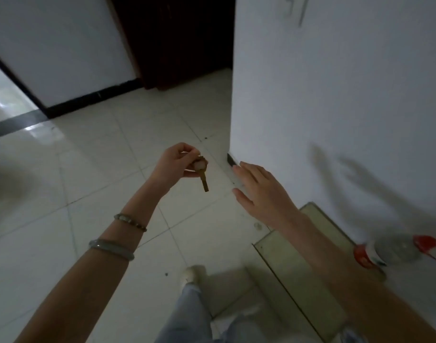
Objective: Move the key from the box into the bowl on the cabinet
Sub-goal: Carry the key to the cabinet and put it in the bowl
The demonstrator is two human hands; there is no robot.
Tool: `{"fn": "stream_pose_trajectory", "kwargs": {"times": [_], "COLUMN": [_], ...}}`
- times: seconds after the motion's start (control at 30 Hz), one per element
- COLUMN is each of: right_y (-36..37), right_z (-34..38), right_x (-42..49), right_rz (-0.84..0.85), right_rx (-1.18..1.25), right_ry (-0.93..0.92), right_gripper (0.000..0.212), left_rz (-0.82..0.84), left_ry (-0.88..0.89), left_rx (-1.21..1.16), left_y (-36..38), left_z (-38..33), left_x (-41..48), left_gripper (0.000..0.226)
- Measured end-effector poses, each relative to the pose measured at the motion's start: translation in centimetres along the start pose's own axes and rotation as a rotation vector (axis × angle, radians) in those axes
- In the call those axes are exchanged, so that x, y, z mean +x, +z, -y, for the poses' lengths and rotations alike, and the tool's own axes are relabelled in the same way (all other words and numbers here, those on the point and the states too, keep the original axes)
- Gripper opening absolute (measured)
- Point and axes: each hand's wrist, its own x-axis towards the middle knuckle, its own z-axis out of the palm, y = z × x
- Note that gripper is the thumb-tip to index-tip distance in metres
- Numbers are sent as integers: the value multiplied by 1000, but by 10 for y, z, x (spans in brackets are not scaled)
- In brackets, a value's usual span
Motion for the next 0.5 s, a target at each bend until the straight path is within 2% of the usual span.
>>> {"fn": "stream_pose_trajectory", "kwargs": {"times": [0.23,0.5], "right_y": [25,67], "right_z": [40,69], "right_x": [85,218], "right_rz": [44,65], "right_rx": [-24,12], "right_ry": [-197,-175], "right_gripper": [49,50], "left_rz": [-186,-193], "left_ry": [-21,6], "left_rx": [15,34], "left_y": [-92,-195], "left_z": [-10,-21], "left_x": [8,97], "left_gripper": [9,9]}}
